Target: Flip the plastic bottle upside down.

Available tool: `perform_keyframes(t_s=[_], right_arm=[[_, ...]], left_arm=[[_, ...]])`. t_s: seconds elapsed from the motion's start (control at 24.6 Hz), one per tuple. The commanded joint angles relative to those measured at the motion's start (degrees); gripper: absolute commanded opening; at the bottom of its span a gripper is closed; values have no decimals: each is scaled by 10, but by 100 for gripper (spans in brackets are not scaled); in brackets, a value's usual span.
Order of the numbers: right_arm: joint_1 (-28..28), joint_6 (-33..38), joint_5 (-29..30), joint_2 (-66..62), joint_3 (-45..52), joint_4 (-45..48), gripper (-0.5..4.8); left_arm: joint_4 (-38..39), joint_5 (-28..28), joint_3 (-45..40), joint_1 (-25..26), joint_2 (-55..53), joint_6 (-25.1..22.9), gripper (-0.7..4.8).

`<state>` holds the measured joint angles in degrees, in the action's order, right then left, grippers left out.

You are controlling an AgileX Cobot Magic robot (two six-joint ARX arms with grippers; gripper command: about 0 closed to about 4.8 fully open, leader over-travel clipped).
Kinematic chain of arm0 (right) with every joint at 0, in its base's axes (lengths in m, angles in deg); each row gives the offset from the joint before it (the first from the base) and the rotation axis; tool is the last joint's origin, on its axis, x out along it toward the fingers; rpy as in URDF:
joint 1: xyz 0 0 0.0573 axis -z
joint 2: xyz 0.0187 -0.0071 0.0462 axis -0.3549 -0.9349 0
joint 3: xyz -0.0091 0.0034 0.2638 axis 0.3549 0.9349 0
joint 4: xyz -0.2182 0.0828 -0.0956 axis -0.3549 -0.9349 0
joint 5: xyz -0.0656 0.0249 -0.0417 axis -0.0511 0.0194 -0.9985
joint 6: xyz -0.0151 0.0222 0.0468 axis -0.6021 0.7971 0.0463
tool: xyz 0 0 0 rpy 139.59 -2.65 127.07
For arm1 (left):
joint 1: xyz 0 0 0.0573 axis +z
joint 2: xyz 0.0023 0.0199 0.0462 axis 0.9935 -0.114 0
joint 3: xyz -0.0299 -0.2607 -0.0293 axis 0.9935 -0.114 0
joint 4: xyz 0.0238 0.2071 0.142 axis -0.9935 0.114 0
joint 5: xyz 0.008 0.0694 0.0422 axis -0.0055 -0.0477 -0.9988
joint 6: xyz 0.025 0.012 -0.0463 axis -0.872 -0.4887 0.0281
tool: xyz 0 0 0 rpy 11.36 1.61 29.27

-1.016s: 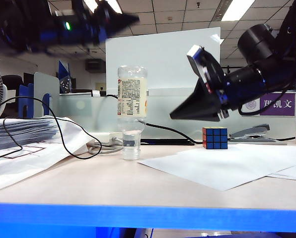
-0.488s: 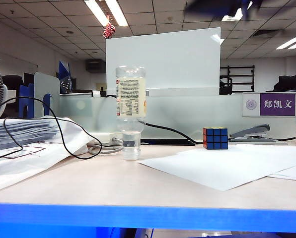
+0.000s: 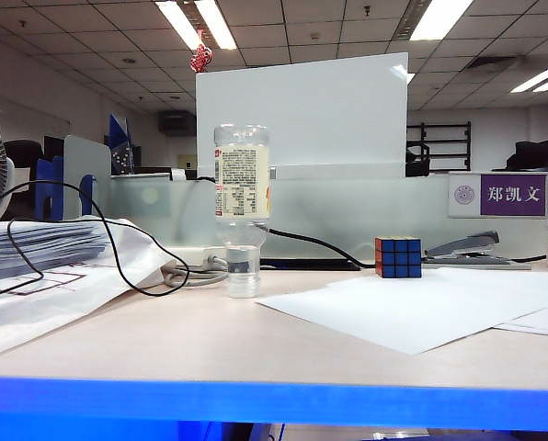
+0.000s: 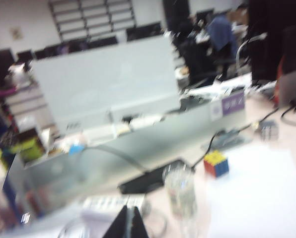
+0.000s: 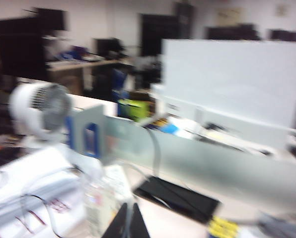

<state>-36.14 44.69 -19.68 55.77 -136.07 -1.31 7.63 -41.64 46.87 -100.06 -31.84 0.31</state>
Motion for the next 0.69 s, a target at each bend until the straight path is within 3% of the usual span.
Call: perform_keyframes(t_s=[0.04,0.37,0.53,0.69], right_arm=[[-1,-22,-21,46,22,-60,-9],[-1,10,-26,176,110,-100,-9],[-1,19,-82,252,166,-113,-9],[0,36,-100,315,216,-114,-9]], left_arm=[[23,-28,-60,0,59,14,-6],[-63,-35,-226,0,210,102,-6],[-56,-68,-292,0,254,126,-6],[-31,-67,-322,0,252,141,-6]])
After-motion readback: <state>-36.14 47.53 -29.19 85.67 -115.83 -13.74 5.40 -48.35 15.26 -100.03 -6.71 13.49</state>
